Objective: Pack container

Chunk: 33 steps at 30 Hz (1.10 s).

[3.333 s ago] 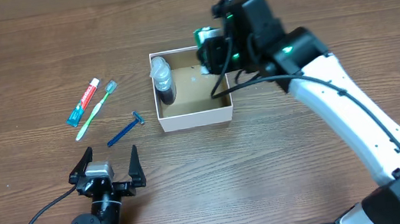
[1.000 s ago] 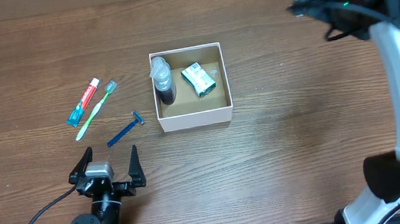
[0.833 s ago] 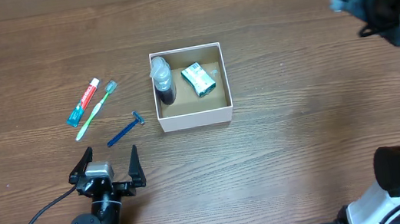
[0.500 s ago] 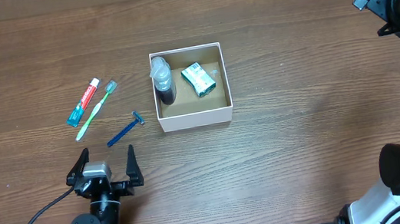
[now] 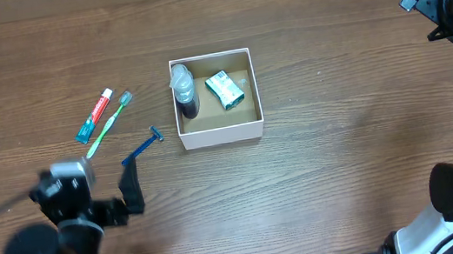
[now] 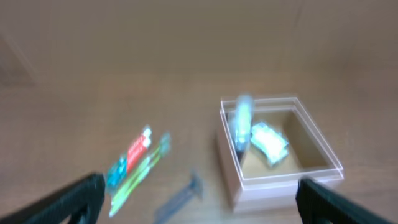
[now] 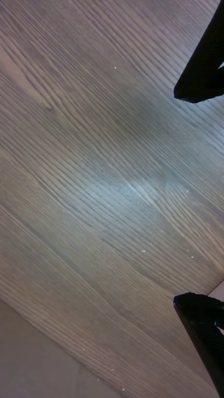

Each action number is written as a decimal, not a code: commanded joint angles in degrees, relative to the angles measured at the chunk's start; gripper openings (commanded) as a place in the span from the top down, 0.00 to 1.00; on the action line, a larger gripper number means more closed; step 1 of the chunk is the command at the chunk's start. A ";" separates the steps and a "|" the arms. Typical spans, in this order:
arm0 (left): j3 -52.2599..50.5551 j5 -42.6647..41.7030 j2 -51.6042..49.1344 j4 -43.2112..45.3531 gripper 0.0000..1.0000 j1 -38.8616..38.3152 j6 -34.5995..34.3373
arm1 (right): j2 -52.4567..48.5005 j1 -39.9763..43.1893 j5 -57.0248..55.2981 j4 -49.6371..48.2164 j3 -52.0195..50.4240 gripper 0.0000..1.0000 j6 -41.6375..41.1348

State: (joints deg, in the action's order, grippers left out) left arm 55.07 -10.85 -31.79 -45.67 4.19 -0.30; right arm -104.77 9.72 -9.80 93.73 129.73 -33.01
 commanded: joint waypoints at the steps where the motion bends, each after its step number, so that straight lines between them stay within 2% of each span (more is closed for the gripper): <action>1: 18.67 1.40 -18.38 -13.64 0.00 0.35 1.64 | 0.72 0.11 -0.48 -0.20 0.33 0.00 -0.22; 5: 28.04 1.77 -29.70 -20.79 0.00 0.35 1.57 | 0.72 0.11 -0.48 -0.20 0.33 0.00 -0.24; 8: 28.41 2.27 -35.95 -20.81 0.00 0.35 2.14 | 0.72 0.11 -0.48 -0.20 0.33 0.00 -0.22; 10: 28.37 2.27 -40.33 -21.81 0.00 0.35 5.75 | 0.72 0.11 -0.48 -0.20 0.33 0.00 -0.24; 13: 28.28 2.14 -47.12 -22.01 0.00 0.35 7.23 | 0.72 0.11 -0.48 -0.20 0.33 0.00 -0.22; 14: 28.28 2.03 -49.96 -22.01 0.04 0.31 9.31 | 0.72 0.11 -0.48 -0.20 0.33 0.00 -0.22; 19: 28.28 0.74 -59.67 -20.24 0.04 0.28 15.26 | 0.72 0.11 -0.48 -0.20 0.33 0.00 -0.22; 22: 28.28 -2.21 -65.20 -20.06 0.03 0.31 21.81 | 0.72 0.11 -0.48 -0.22 0.33 0.00 -0.24; 26: 28.28 -2.25 -71.19 -20.02 0.06 0.28 29.20 | 0.72 0.11 -0.48 -0.20 0.33 0.00 -0.22; 28: 28.28 -2.05 -73.94 -19.98 0.05 0.31 32.76 | 0.72 0.11 -0.48 -0.20 0.33 0.00 -0.22; 29: 28.28 -2.03 -75.08 -19.80 0.00 0.28 33.68 | 0.72 0.11 -0.48 -0.22 0.33 0.00 -0.22; 33: 28.28 -0.79 -79.58 -16.35 0.00 0.28 34.42 | 0.72 0.11 -0.48 -0.22 0.33 0.00 -0.22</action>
State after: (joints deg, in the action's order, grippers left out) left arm 82.37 -11.77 -108.38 -63.99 4.16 30.57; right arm -104.77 9.72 -9.85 93.73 129.71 -32.97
